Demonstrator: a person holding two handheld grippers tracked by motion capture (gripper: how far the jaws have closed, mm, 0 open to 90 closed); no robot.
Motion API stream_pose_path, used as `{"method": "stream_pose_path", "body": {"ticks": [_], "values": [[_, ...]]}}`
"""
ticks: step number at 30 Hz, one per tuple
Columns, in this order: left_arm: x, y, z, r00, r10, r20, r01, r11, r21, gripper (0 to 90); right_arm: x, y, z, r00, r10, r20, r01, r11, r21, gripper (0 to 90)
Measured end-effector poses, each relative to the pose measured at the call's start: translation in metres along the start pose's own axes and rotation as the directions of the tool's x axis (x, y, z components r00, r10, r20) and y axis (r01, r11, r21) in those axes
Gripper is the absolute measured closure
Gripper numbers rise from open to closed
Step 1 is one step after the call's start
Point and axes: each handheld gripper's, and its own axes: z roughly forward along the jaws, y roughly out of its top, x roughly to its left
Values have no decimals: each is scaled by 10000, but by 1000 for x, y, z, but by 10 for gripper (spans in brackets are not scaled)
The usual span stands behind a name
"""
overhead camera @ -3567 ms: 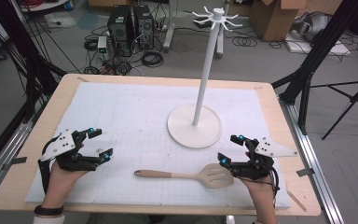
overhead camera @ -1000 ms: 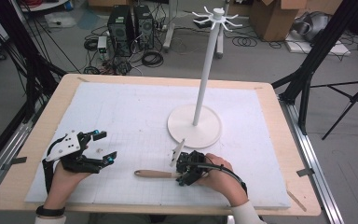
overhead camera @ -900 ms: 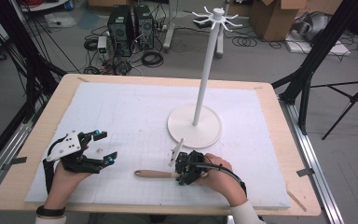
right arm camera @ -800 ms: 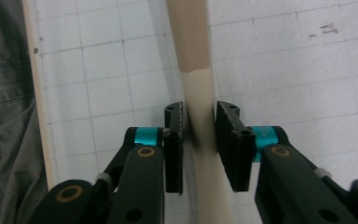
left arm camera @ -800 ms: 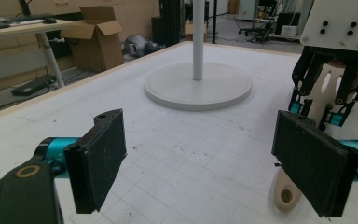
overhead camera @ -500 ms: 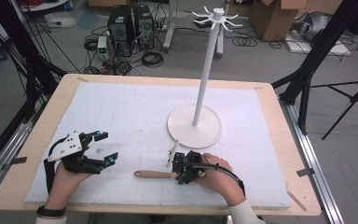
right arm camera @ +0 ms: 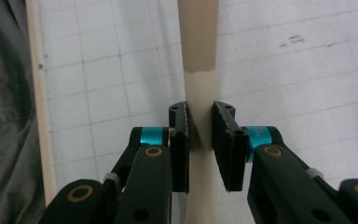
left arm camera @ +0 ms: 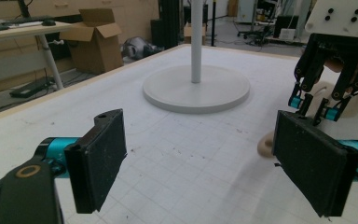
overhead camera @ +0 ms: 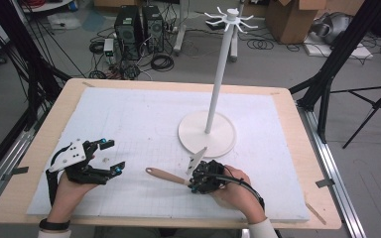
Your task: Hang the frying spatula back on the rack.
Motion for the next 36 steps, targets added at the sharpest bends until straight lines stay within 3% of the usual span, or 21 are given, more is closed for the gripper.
{"method": "stream_pose_path", "body": {"ticks": [5,14,21,27,36], "values": [[-1,1,0,10000,13,26,-12,10000,-59,181,-1,-4,-14,9996,172,232,-151,9960,-876,772],[-4,4,0,9999,-37,112,40,9998,-208,181,4,-7,-33,9987,247,455,-150,9790,-2031,773],[-9,8,0,9998,25,190,-18,9994,-345,181,9,-6,-49,9961,429,765,-183,9546,-2972,773],[-13,13,0,9996,70,286,-55,9986,-523,181,10,-8,-63,9942,579,906,-186,9225,-3855,773],[-22,22,4,9989,128,443,-95,9971,-750,181,13,-10,-78,9908,734,1138,-134,8893,-4572,773]]}}
